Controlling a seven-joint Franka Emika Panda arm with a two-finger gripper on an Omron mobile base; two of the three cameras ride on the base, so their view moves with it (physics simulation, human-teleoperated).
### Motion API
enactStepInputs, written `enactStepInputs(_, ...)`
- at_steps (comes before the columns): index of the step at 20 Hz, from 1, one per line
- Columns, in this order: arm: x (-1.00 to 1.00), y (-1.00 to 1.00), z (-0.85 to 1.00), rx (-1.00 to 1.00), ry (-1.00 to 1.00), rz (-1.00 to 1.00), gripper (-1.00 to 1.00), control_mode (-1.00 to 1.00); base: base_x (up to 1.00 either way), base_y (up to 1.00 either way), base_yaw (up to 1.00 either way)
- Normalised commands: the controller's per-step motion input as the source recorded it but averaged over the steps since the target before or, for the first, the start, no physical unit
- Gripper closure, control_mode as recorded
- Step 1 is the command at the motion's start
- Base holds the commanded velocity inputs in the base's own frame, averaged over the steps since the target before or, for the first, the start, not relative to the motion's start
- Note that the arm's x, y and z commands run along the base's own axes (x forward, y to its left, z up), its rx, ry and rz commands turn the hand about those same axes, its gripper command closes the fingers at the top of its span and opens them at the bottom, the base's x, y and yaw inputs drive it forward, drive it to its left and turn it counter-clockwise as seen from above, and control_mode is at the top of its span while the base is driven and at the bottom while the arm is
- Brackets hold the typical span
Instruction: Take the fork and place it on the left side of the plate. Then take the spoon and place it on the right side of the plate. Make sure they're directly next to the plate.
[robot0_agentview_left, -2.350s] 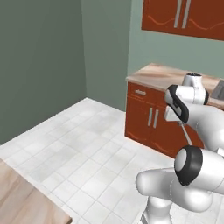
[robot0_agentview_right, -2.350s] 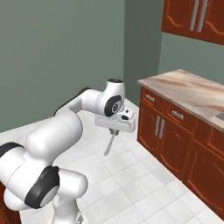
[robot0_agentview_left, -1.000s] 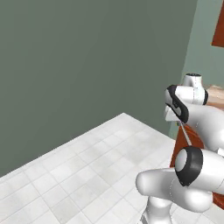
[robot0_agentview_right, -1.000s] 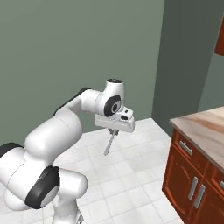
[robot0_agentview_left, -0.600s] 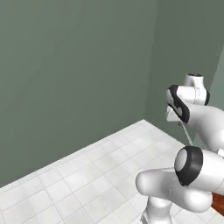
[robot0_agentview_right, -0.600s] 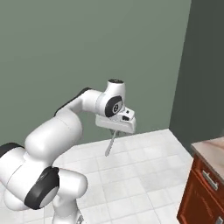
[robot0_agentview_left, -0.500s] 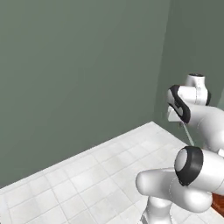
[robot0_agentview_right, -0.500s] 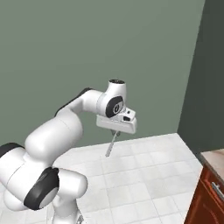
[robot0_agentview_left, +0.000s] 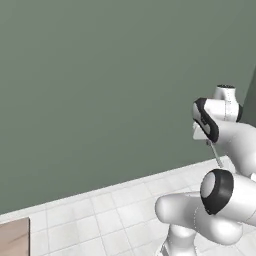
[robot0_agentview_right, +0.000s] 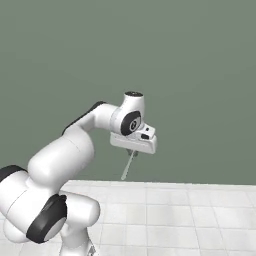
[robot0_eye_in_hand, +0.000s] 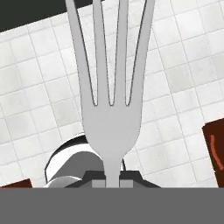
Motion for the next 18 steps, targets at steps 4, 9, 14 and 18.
enactStepInputs(4,0.0,0.0,0.0,0.0,0.0,0.0,1.0,1.0,0.76,0.0,0.35)
enactStepInputs(9,0.0,0.0,0.0,0.0,0.0,0.0,1.0,1.0,0.73,0.0,0.39)
enactStepInputs(14,0.0,0.0,0.0,0.0,0.0,0.0,1.0,1.0,0.66,-0.06,0.53)
enactStepInputs(18,0.0,0.0,0.0,0.0,0.0,0.0,1.0,1.0,0.62,-0.09,0.58)
